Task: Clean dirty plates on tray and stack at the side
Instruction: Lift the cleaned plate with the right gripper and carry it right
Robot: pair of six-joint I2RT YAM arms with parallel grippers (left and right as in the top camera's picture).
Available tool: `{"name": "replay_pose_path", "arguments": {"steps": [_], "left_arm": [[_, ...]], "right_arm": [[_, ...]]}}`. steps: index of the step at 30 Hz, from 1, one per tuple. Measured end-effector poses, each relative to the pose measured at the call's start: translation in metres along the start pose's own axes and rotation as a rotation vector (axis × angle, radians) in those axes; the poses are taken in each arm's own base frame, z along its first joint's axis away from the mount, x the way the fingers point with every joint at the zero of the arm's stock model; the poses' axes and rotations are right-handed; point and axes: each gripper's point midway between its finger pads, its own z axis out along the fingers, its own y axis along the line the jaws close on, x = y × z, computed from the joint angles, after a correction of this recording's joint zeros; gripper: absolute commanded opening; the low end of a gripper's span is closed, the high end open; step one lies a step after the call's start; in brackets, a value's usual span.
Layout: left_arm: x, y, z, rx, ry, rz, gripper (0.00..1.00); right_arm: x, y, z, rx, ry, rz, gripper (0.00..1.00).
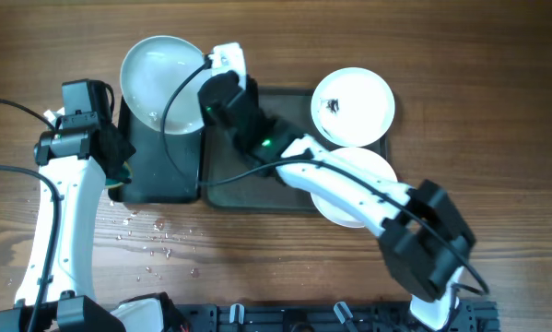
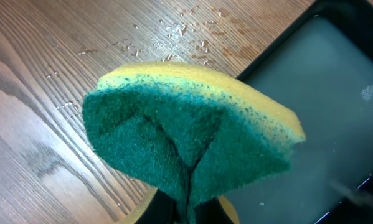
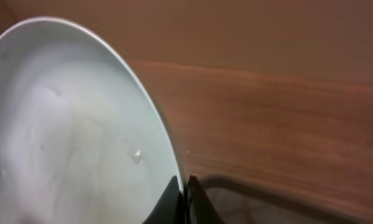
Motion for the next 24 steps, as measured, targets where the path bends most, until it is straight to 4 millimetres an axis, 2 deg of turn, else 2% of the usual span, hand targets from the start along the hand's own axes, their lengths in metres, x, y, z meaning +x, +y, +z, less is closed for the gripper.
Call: {"name": "replay_pose_path", "arguments": {"steps": [4,7,13,20,24], "left_arm": [[0.0,0.0,0.0,0.0,0.0,0.0,0.04],[0.0,0.0,0.0,0.0,0.0,0.0,0.04],[0.0,0.0,0.0,0.0,0.0,0.0,0.04],[0.0,0.0,0.0,0.0,0.0,0.0,0.04],[0.0,0.0,0.0,0.0,0.0,0.0,0.04]], "right_arm": [[0.002,0.008,0.018,0.012,-0.079,-0.15,0.04],[-0.015,0.013,0.02,0.018,-0.169,-0.286,0.04],[-0.069,0.026,0.002,0.068,-0.396,-0.544,0.04],[-0.1,0.049,-0.025,0.113,-0.563,-0.694,0.04],[-0.103,0.05,-0.027,0.119,-0.574,-0.708,0.04]]}}
